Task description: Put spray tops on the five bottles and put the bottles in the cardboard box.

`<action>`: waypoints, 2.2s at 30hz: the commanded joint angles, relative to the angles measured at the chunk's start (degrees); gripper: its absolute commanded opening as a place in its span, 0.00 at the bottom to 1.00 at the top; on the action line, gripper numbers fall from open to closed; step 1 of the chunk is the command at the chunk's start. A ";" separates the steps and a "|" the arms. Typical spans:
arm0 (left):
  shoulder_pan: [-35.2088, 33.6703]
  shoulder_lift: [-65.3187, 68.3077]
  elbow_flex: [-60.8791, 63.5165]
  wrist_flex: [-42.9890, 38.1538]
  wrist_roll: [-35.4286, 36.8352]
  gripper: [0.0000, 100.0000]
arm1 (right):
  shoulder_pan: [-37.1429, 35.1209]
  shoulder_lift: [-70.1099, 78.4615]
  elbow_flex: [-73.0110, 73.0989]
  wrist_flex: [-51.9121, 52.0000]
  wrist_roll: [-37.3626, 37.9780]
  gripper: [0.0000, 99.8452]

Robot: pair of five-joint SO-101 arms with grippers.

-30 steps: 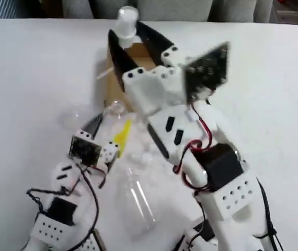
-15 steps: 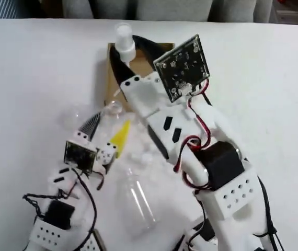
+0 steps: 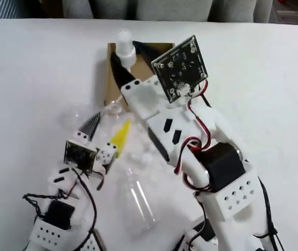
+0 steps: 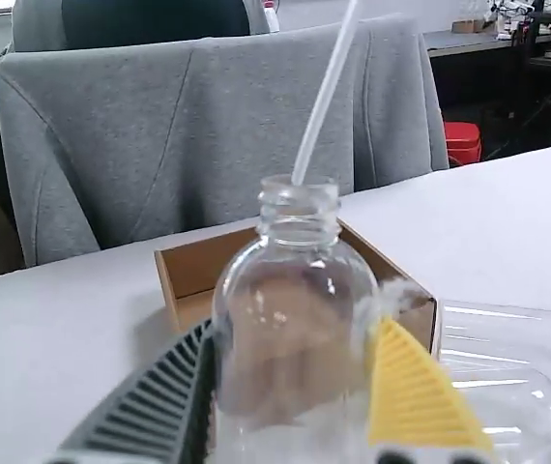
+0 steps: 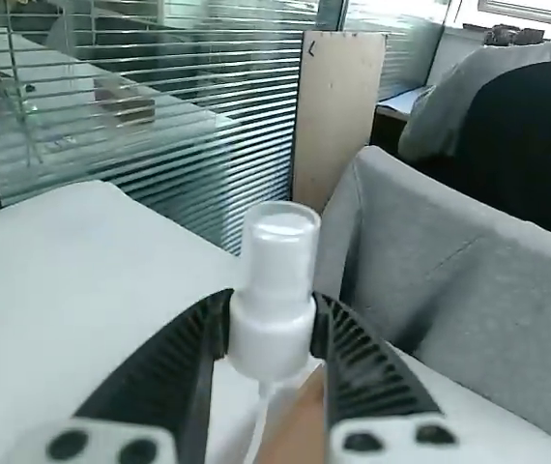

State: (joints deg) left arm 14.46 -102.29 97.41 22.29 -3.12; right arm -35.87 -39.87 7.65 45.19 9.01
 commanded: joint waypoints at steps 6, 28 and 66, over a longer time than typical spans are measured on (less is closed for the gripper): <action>0.40 -1.27 -0.35 0.70 0.09 0.03 | -4.18 -1.89 -0.18 1.27 0.18 0.02; 0.40 -1.27 -0.35 0.70 0.09 0.03 | -4.53 -1.36 13.36 0.92 -9.14 0.06; 0.40 -1.27 -0.35 0.79 0.09 0.03 | 5.58 14.29 1.67 -1.63 -9.05 0.02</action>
State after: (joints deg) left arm 14.55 -102.29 97.41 22.99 -3.12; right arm -29.71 -27.30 13.63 45.01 0.04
